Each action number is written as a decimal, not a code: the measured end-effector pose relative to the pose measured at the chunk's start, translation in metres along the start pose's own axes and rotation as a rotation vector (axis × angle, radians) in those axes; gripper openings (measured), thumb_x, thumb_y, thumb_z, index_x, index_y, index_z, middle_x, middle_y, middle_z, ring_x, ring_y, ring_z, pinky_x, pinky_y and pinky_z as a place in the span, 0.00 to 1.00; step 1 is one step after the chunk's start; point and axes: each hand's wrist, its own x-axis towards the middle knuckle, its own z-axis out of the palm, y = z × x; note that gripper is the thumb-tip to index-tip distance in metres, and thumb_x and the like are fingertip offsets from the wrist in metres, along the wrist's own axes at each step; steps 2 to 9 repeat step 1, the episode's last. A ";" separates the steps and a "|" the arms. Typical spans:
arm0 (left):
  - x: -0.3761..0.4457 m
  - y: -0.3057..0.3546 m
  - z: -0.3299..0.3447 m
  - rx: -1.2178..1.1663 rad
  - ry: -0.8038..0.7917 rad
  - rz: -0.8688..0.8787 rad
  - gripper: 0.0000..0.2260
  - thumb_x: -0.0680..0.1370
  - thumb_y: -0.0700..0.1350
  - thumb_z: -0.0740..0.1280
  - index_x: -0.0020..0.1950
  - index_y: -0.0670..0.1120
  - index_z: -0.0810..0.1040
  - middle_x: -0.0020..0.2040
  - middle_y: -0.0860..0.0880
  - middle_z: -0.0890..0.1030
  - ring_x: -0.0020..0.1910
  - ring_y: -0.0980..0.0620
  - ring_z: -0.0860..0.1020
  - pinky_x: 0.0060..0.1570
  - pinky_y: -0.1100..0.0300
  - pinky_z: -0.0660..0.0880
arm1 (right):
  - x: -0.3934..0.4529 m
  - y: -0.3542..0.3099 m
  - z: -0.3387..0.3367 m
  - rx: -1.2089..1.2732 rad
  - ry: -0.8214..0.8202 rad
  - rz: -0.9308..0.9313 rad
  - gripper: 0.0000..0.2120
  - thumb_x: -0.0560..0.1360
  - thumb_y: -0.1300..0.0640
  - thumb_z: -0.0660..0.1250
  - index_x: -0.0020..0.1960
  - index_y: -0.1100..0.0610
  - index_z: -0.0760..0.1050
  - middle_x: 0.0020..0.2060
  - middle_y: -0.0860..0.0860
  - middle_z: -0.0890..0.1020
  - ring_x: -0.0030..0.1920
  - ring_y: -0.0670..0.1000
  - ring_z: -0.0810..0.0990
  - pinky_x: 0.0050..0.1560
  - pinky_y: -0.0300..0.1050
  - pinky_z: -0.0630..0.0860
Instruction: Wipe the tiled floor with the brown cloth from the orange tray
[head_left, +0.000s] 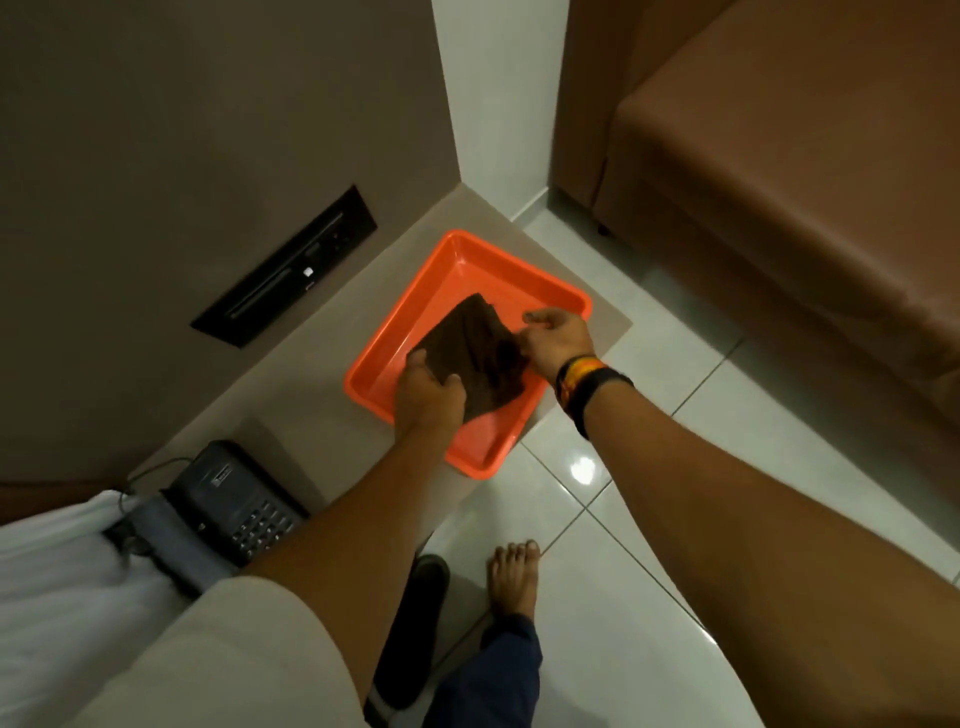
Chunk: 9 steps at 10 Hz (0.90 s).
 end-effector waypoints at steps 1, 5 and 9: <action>-0.024 0.023 -0.013 0.276 0.075 0.303 0.26 0.82 0.45 0.62 0.80 0.42 0.67 0.81 0.39 0.65 0.80 0.39 0.63 0.78 0.46 0.61 | -0.072 0.009 -0.038 -0.016 0.009 -0.042 0.08 0.81 0.62 0.68 0.59 0.61 0.80 0.50 0.55 0.84 0.53 0.55 0.82 0.59 0.52 0.78; -0.024 0.023 -0.013 0.276 0.075 0.303 0.26 0.82 0.45 0.62 0.80 0.42 0.67 0.81 0.39 0.65 0.80 0.39 0.63 0.78 0.46 0.61 | -0.072 0.009 -0.038 -0.016 0.009 -0.042 0.08 0.81 0.62 0.68 0.59 0.61 0.80 0.50 0.55 0.84 0.53 0.55 0.82 0.59 0.52 0.78; -0.024 0.023 -0.013 0.276 0.075 0.303 0.26 0.82 0.45 0.62 0.80 0.42 0.67 0.81 0.39 0.65 0.80 0.39 0.63 0.78 0.46 0.61 | -0.072 0.009 -0.038 -0.016 0.009 -0.042 0.08 0.81 0.62 0.68 0.59 0.61 0.80 0.50 0.55 0.84 0.53 0.55 0.82 0.59 0.52 0.78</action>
